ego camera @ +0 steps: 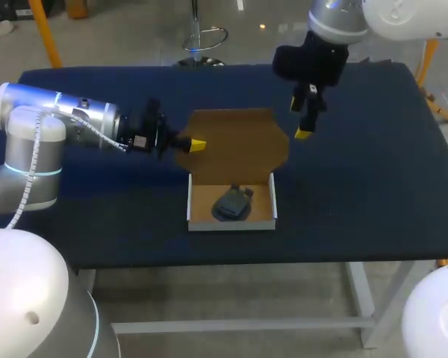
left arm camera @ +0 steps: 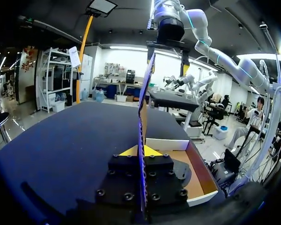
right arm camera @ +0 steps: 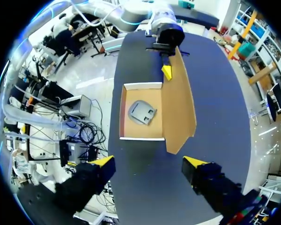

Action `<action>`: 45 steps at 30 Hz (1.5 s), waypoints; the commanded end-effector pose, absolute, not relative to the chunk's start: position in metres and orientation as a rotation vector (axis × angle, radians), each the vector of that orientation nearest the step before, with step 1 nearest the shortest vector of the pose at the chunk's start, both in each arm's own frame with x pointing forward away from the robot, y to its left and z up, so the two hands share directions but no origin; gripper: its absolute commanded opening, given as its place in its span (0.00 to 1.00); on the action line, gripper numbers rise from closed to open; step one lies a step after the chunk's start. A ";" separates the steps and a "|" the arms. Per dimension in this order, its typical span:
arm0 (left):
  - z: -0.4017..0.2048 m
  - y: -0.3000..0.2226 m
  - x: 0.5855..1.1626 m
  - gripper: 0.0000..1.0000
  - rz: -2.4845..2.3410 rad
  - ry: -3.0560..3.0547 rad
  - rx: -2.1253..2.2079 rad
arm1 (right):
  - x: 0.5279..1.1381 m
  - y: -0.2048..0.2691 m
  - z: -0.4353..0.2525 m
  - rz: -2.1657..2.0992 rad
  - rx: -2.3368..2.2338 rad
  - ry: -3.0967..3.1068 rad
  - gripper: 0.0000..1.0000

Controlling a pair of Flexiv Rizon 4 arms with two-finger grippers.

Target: Assemble the packaging by folding the flat box into shape, placing the metal phone stand inside, and closing the box properly

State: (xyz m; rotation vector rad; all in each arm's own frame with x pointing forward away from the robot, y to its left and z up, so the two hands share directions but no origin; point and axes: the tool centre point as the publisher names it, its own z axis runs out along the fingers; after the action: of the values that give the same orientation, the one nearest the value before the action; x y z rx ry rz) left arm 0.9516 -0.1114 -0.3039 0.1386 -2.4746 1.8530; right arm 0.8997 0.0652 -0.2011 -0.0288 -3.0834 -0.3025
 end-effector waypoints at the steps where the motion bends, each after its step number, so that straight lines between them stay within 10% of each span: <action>1: -0.302 -0.113 0.945 0.00 1.882 -2.511 0.151 | 0.899 0.064 -0.199 -0.301 -0.029 -3.085 1.00; 45: -0.311 -0.115 0.935 0.00 1.976 -2.628 -0.137 | 0.899 0.074 -0.191 -0.303 -0.006 -3.097 1.00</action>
State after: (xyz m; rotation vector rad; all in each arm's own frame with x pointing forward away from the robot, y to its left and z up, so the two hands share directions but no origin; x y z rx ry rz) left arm 0.9333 -0.1160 -0.3069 -0.1359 -2.6358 1.9826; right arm 0.8997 0.0723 -0.1923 -0.0054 -3.0972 -0.3114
